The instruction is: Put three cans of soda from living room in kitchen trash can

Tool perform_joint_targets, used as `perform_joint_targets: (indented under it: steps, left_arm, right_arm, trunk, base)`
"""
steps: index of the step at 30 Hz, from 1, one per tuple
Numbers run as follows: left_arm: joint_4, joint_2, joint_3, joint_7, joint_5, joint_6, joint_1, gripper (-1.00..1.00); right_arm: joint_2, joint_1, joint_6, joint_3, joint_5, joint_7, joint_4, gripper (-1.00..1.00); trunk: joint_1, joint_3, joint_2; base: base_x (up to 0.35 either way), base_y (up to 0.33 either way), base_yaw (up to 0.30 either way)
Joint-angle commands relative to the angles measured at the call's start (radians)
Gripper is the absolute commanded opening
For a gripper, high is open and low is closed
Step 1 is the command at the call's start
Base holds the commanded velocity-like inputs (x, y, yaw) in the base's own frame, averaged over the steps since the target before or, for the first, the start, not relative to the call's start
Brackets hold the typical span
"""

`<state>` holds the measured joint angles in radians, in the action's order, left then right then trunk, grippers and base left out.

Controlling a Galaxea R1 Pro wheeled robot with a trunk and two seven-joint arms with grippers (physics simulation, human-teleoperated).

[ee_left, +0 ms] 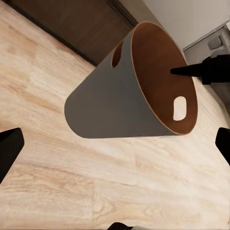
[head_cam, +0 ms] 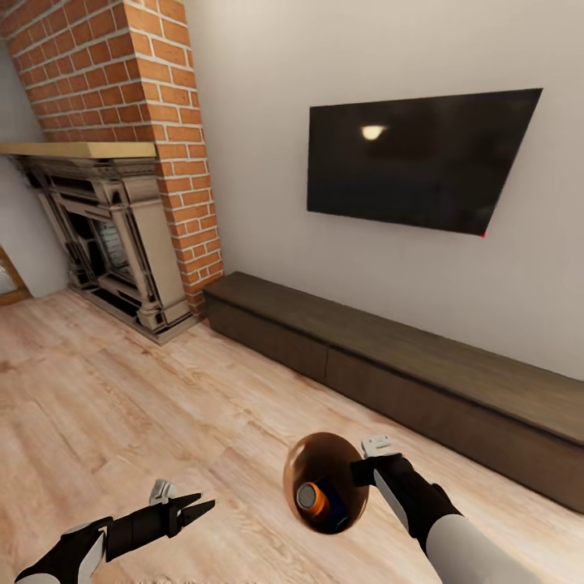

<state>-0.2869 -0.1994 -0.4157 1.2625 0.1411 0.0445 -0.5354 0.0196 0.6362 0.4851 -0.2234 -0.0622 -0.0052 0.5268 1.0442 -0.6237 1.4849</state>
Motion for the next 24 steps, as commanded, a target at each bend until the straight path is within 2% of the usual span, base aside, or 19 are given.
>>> perform_joint_targets:
  steps: [1,24]
  left_arm:
    - [0.0,0.0,0.0,0.0,0.0,0.0,0.0,1.0]
    - [0.0,0.0,0.0,0.0,0.0,0.0,0.0,1.0]
  right_arm:
    - [0.0,0.0,0.0,0.001,-0.008,0.007,0.001,-1.0]
    - [0.0,0.0,0.0,0.0,-0.008,0.007,0.001,-1.0]
  trunk:
    - [0.0,0.0,0.0]
    - [0.0,0.0,0.0]
  base:
    - [0.0,0.0,0.287]
    - [0.0,0.0,0.287]
